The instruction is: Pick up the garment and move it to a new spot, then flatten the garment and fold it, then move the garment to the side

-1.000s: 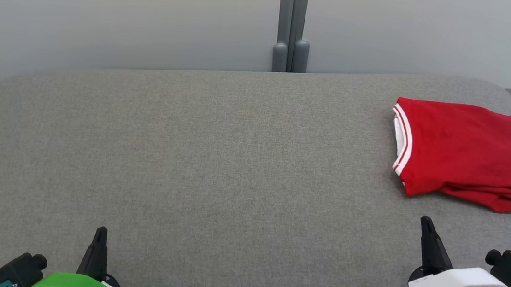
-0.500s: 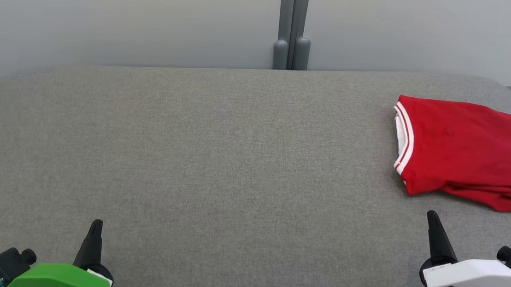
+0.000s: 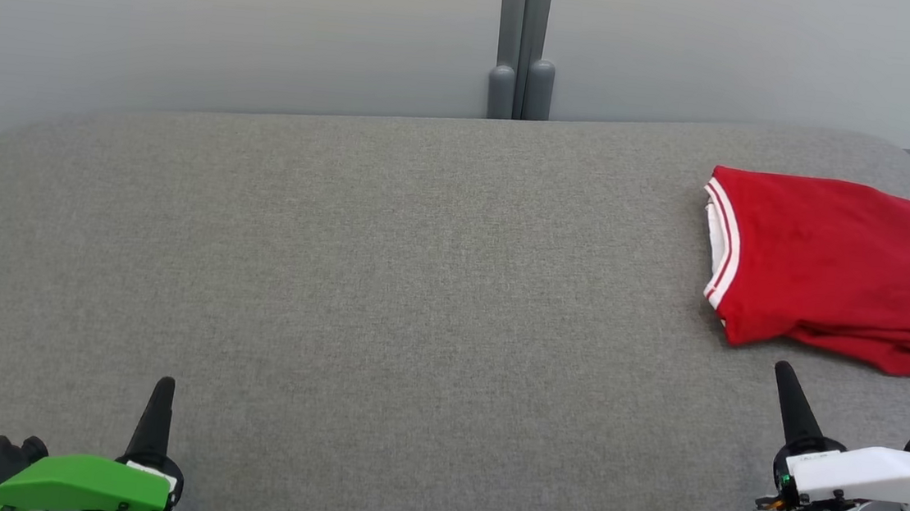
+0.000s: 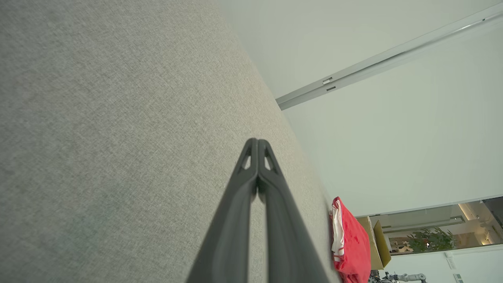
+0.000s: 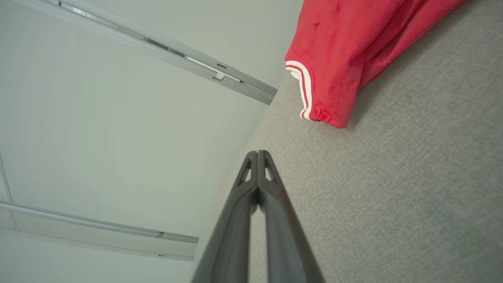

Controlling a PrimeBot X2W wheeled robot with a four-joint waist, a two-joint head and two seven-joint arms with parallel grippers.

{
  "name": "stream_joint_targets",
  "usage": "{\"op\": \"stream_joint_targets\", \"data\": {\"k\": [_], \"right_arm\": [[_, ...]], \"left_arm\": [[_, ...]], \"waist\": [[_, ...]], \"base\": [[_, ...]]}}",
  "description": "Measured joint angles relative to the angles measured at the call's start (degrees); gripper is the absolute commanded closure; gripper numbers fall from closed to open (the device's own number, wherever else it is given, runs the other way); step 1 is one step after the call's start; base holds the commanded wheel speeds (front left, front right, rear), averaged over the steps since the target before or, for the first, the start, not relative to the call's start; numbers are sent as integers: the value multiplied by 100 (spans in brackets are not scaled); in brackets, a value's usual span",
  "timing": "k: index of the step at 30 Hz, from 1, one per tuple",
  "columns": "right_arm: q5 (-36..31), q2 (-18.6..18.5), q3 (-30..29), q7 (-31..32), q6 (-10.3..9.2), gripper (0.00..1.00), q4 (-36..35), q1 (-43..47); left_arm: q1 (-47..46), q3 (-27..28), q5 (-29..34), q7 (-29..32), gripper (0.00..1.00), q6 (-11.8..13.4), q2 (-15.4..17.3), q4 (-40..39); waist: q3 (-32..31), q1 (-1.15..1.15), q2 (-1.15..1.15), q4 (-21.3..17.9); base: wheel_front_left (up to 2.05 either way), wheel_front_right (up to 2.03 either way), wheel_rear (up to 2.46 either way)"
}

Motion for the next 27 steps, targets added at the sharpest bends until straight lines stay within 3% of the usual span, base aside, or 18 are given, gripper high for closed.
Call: {"op": "stream_joint_targets", "data": {"k": [27], "right_arm": [[1984,-63,-407,372,388,100,379,-397]], "left_arm": [[-358,343,-1601,431,100,-354,4,208]], "waist": [[79,0,0,20]], "base": [[0,0,0]]}}
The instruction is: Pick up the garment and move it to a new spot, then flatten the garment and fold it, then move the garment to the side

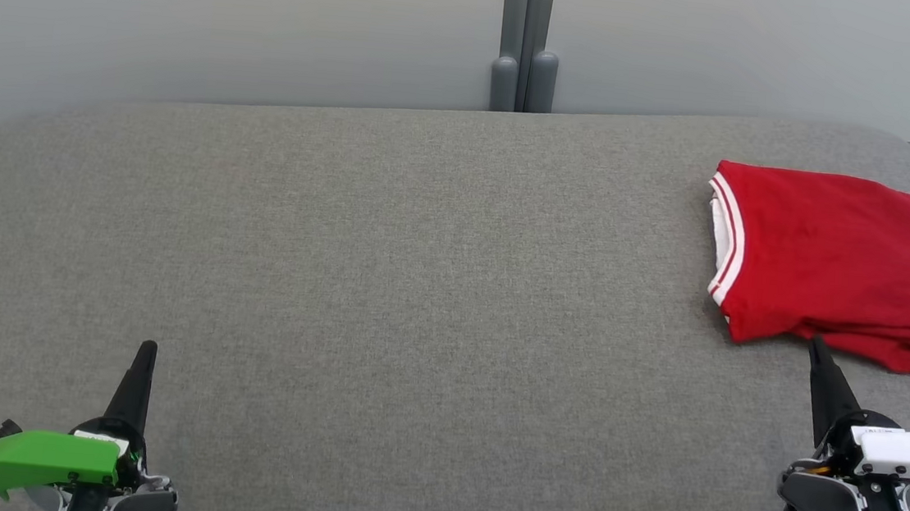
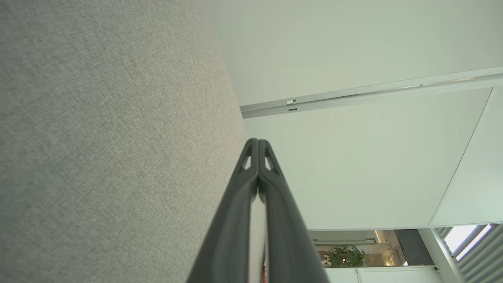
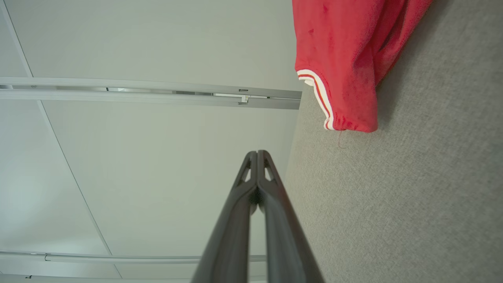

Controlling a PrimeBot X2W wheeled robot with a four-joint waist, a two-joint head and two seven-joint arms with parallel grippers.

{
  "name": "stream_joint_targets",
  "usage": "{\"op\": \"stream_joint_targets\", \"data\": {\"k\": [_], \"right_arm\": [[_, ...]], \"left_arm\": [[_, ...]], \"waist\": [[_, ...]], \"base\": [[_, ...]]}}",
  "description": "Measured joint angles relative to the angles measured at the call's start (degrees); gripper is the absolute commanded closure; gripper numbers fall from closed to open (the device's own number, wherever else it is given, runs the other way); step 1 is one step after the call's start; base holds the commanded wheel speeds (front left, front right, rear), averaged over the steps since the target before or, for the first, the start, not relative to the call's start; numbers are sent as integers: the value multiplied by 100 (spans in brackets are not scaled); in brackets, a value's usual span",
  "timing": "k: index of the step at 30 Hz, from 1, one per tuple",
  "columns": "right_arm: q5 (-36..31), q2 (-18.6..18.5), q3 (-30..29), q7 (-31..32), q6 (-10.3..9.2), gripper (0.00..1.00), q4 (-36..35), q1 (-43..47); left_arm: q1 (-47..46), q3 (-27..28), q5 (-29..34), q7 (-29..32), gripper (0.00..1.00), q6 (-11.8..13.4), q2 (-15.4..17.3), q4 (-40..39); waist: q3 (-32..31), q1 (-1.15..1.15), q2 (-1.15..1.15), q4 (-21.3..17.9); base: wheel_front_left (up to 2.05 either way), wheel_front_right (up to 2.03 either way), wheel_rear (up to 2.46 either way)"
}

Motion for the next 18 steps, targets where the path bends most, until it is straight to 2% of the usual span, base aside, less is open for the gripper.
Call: {"op": "stream_joint_targets", "data": {"k": [11,18], "right_arm": [[804,-29,-159,143,148,100,163,-186],[825,-42,-172,144,151,100,196,-204]], "left_arm": [[-162,155,-657,168,100,-143,1,73],[-171,158,-659,168,100,-143,0,103]], "waist": [[30,0,0,8],[29,0,0,7]], "base": [[0,0,0],[0,0,0]]}}
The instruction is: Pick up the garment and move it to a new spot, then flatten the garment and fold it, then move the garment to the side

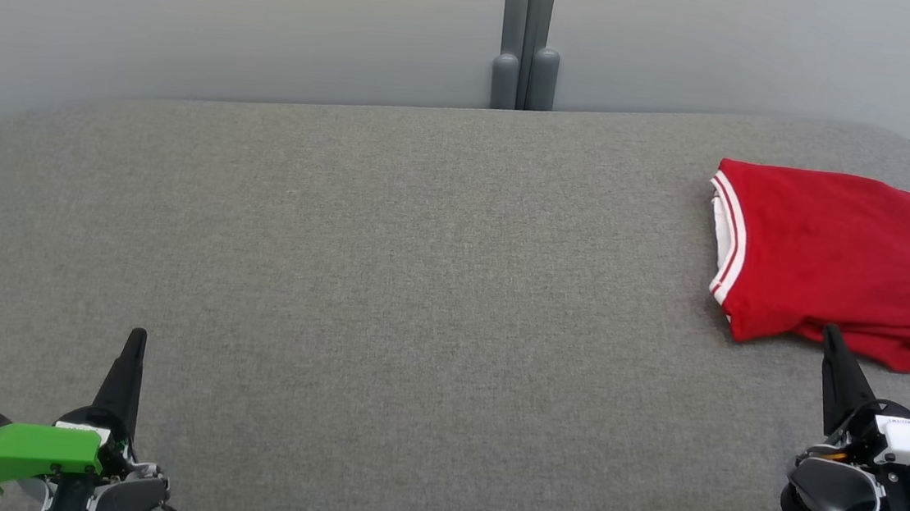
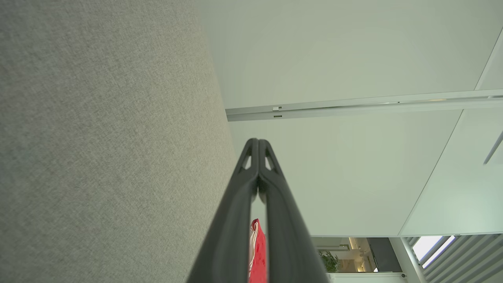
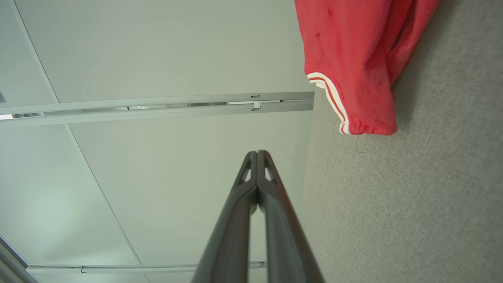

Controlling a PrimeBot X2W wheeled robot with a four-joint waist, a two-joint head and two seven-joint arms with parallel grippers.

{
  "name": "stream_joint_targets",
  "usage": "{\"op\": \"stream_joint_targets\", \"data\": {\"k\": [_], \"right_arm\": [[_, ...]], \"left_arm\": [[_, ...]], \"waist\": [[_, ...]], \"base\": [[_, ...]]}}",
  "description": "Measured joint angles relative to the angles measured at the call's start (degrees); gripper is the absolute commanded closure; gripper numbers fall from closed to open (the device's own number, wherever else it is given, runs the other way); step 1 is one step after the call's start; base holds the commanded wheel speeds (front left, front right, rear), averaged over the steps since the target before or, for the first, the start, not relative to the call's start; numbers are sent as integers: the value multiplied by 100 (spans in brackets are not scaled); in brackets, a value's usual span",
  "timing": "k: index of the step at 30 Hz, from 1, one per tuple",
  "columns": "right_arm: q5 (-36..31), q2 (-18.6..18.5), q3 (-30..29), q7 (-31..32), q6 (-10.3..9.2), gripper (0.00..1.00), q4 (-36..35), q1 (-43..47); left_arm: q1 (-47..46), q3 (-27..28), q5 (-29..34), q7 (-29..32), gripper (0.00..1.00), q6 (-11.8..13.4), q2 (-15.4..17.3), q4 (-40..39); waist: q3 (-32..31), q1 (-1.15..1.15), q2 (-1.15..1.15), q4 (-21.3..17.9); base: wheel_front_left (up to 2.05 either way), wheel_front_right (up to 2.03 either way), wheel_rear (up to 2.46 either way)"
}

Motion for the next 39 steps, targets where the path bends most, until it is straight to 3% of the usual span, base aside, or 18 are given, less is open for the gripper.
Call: {"op": "stream_joint_targets", "data": {"k": [39], "right_arm": [[0,1,-24,49,48,100,127,-92]], "left_arm": [[-15,8,0,5,100,-44,0,68]], "waist": [[-5,0,0,-1]], "base": [[0,0,0]]}}
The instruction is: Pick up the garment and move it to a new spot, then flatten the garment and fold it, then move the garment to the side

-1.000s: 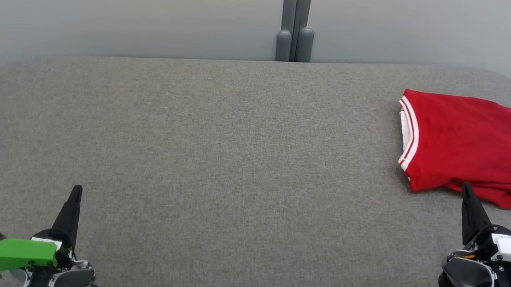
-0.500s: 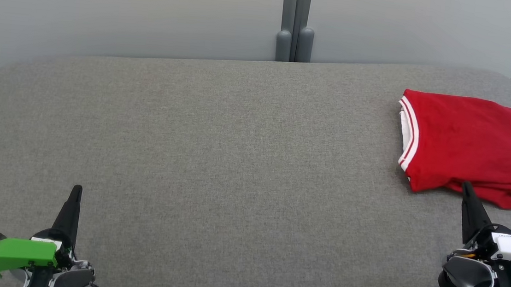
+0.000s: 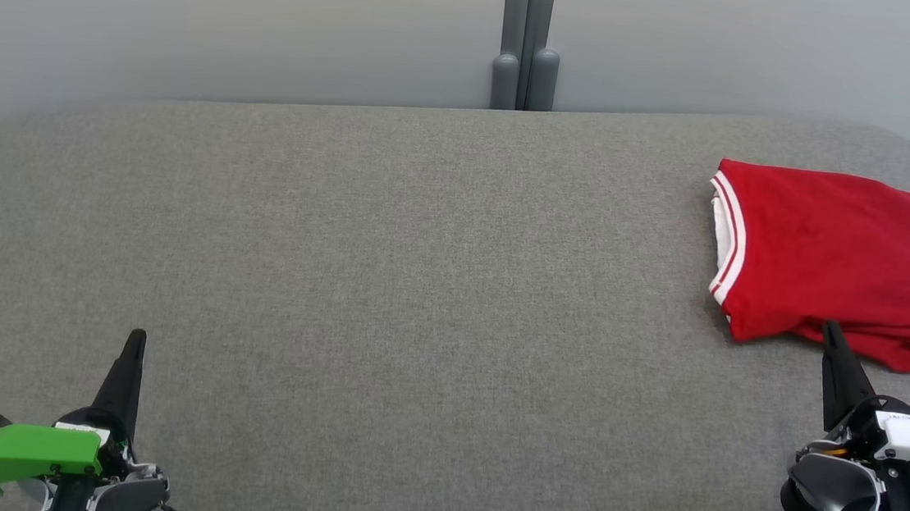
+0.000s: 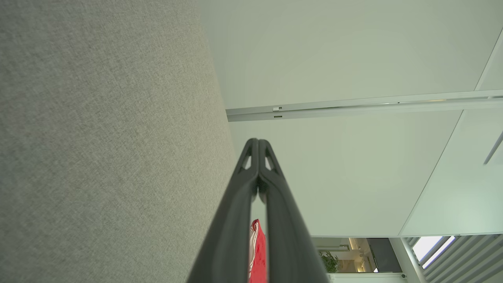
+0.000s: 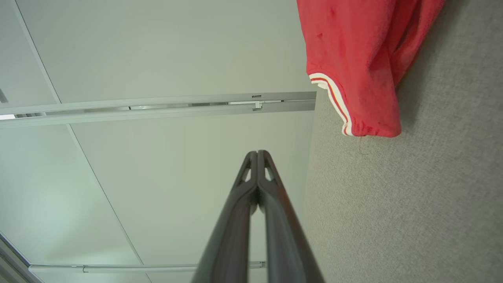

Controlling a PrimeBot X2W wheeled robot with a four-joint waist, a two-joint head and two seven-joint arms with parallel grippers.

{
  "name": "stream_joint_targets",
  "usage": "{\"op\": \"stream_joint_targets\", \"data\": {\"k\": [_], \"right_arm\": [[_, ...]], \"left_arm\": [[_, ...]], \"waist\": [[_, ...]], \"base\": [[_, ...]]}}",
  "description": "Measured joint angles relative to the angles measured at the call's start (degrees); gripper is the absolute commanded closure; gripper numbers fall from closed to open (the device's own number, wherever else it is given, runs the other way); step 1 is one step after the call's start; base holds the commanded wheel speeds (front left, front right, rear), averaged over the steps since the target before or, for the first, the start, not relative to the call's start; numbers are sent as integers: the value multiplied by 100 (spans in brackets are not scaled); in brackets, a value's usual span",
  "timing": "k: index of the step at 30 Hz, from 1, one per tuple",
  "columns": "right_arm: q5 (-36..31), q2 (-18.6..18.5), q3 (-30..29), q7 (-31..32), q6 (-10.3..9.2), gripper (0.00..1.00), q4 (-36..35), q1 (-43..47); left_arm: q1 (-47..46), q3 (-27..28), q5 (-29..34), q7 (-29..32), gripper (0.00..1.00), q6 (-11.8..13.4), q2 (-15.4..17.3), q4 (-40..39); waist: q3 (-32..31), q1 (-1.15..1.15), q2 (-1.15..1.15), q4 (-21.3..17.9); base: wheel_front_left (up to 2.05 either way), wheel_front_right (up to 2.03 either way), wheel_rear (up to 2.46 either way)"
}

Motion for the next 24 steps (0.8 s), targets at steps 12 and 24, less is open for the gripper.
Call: {"op": "stream_joint_targets", "data": {"k": [12,24], "right_arm": [[-1,2,-8,0,1,100,15,-2],[-1,9,-15,1,1,100,29,-4]], "left_arm": [[-2,4,0,0,100,0,0,4],[-3,5,0,0,100,0,0,8]], "waist": [[-1,0,0,0],[-1,0,0,0]], "base": [[0,0,0],[0,0,0]]}}
